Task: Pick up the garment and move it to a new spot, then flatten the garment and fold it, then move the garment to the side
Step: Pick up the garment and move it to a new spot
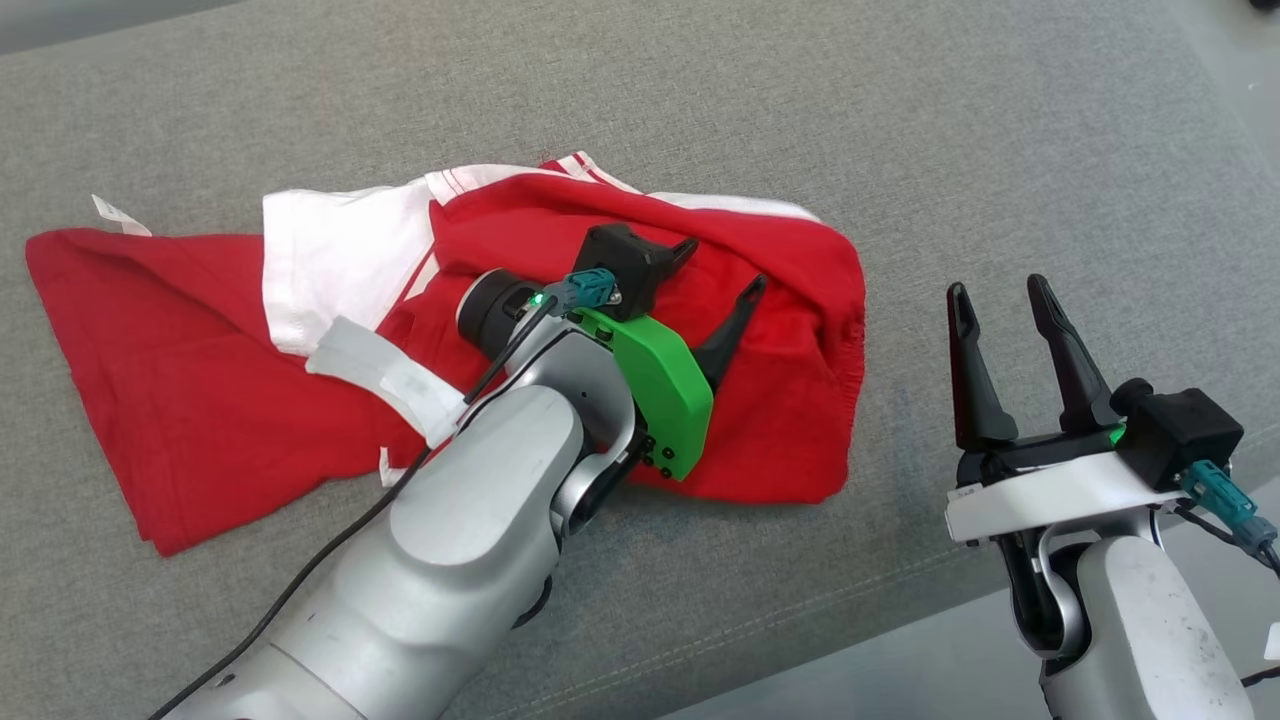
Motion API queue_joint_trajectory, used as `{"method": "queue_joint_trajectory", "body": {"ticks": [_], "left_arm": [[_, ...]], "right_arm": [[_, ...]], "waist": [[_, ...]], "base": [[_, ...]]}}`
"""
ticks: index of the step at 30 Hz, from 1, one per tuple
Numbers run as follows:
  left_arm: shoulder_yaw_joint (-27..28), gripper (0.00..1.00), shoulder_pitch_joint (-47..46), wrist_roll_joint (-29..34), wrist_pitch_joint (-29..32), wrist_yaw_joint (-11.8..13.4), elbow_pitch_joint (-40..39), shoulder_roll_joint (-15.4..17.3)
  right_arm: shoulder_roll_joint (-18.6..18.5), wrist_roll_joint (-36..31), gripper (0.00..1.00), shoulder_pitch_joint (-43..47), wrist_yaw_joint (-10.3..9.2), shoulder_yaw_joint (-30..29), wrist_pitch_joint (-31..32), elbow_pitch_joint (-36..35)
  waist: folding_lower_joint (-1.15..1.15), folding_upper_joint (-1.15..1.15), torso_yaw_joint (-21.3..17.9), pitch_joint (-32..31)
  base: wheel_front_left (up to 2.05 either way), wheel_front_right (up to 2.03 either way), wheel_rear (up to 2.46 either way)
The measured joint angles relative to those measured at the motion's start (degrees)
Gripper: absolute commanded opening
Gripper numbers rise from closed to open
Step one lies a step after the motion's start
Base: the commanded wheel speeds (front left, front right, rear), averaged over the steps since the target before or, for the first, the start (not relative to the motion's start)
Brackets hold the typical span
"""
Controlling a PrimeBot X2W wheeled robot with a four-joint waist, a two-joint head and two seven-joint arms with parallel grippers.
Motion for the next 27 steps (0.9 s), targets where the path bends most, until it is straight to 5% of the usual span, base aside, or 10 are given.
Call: {"method": "queue_joint_trajectory", "body": {"ticks": [10,27], "left_arm": [[0.38,1.00,-1.88,-2.54,-11.59,3.94,-6.19,0.87],[19.94,1.00,14.33,-3.75,-18.61,14.29,-22.24,16.58]], "right_arm": [[0.02,-1.74,1.00,0.19,0.00,-1.77,0.00,-0.59],[-0.58,-4.76,1.00,1.75,0.00,-1.40,0.02,-0.18]], "waist": [[0.00,0.00,3.35,-1.40],[0.00,0.00,10.14,-7.03]], "base": [[0.00,0.00,0.00],[0.00,0.00,0.00]]}}
